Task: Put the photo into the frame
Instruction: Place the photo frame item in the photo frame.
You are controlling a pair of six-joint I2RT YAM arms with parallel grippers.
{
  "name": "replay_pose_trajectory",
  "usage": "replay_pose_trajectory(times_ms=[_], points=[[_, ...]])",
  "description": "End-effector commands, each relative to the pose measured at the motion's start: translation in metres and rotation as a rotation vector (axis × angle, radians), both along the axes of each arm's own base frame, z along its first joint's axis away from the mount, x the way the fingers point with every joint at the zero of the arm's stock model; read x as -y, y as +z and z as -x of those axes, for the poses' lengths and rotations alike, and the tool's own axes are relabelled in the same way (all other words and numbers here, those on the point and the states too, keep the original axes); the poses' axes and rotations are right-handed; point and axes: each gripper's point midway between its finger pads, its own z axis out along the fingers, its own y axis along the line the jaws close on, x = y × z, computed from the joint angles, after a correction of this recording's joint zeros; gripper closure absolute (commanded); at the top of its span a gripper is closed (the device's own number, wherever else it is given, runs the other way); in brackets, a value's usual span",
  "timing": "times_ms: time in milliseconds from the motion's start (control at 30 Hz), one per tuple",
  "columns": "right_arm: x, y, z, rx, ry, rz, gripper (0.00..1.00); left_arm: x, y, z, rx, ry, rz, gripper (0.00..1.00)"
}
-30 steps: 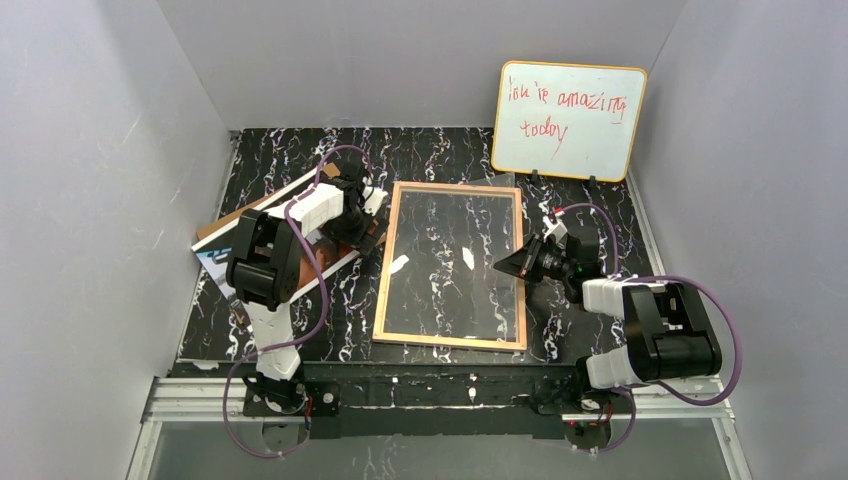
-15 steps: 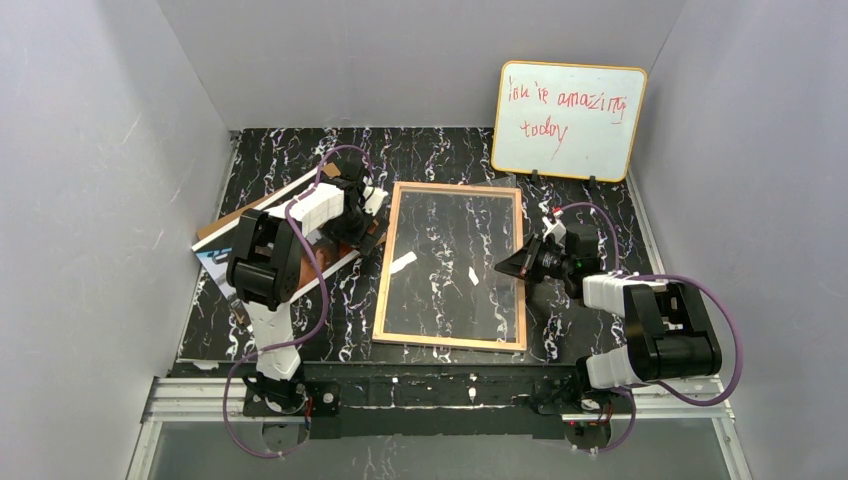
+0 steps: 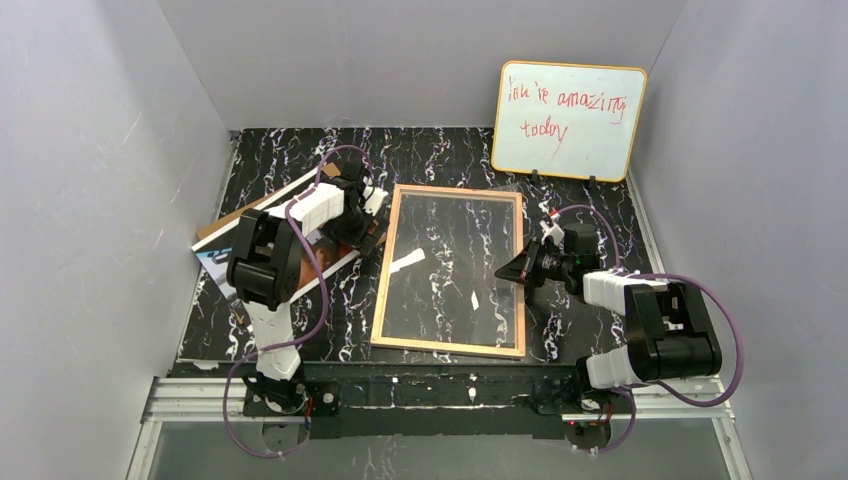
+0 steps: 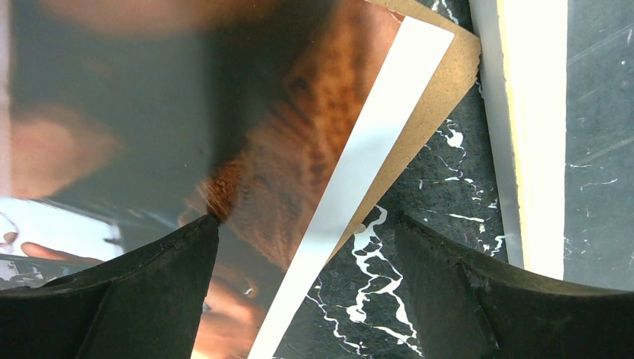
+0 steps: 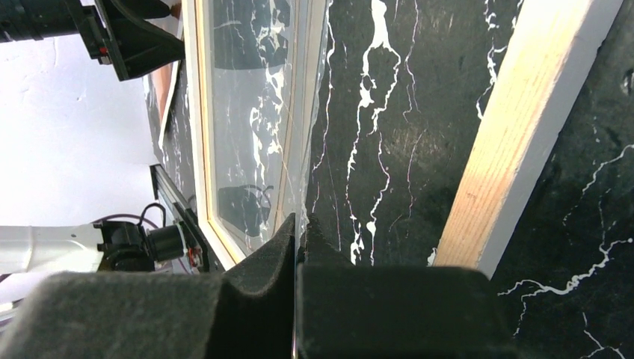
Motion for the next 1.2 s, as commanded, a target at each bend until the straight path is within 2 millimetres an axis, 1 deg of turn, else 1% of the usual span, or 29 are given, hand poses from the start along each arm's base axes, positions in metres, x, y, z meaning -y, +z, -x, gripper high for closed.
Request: replay_pose_trajectory(times_ms=[0, 133, 267, 367, 567, 767, 1033, 1167], points=[[-0.004, 0.008, 0.006, 0.002, 0.051, -0.018, 0.99, 0.017, -0.040, 0.037, -0.173, -0.029, 0.052, 0.15], [-0.004, 0.008, 0.009, -0.005, 0.056, -0.019, 0.99, 0.021, -0.036, 0.036, -0.166, -0.032, 0.065, 0.15], [-0.003, 0.009, 0.011, -0.006, 0.054, -0.015, 0.99, 0.028, -0.025, 0.032, -0.156, -0.028, 0.096, 0.15], [-0.003, 0.010, 0.012, -0.004, 0.057, -0.010, 0.99, 0.037, -0.013, 0.029, -0.154, -0.023, 0.143, 0.16], [-0.002, 0.011, 0.018, -0.023, 0.064, -0.009, 0.99, 0.052, -0.005, 0.028, -0.174, -0.013, 0.212, 0.18], [-0.004, 0.014, 0.019, -0.033, 0.080, -0.017, 0.99, 0.052, -0.014, 0.031, -0.195, -0.022, 0.196, 0.23], [-0.009, 0.024, 0.007, -0.015, 0.092, -0.054, 0.99, 0.048, -0.028, 0.035, -0.218, -0.032, 0.179, 0.35], [-0.011, 0.026, 0.004, -0.023, 0.099, -0.063, 0.99, 0.048, -0.034, 0.036, -0.226, -0.029, 0.174, 0.39]])
